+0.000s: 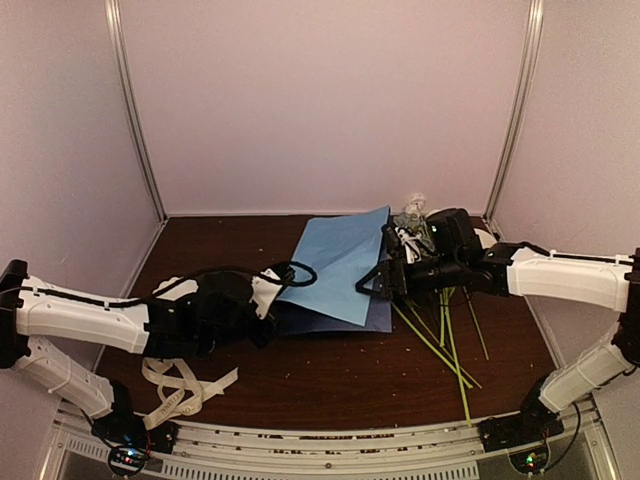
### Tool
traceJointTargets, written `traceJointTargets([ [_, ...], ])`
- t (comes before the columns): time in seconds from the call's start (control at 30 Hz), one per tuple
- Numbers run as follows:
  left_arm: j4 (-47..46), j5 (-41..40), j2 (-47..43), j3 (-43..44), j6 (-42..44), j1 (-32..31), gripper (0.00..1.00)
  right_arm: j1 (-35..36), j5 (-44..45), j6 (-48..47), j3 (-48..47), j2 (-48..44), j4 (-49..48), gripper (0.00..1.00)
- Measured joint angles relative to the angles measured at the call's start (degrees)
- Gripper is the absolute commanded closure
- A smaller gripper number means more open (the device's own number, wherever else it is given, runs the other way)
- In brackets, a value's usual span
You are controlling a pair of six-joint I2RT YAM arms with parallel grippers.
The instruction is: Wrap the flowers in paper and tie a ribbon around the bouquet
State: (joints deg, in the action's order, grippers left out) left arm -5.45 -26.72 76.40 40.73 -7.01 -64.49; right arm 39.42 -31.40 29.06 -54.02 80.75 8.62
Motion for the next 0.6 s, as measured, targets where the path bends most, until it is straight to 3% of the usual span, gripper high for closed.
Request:
traceJointTargets([
  [0.2,-2.14,3.04,-2.56,-2.73,-4.55,3.06,1.00,-3.21,-4.07,3.34,6.38,-5.51,-7.39,0.20],
  [0.4,-6.69,6.45,-4.83,-6.51,-8.87,4.79,1.00,-5.49,-9.01,14.97,14.62,-1.46,-24.24,0.31],
  [0.5,-8.35,7.80,-5.51,-7.63,-10.58,5.11,1.00,-5.46,-11.04,20.02,15.43,3.52,-31.93,0.42],
  [0.6,-9.94,8.74,-6.10,-8.09,-11.93,5.38,1.00,-5.40,-12.04,22.80,15.37,7.15,-36.70,0.58],
])
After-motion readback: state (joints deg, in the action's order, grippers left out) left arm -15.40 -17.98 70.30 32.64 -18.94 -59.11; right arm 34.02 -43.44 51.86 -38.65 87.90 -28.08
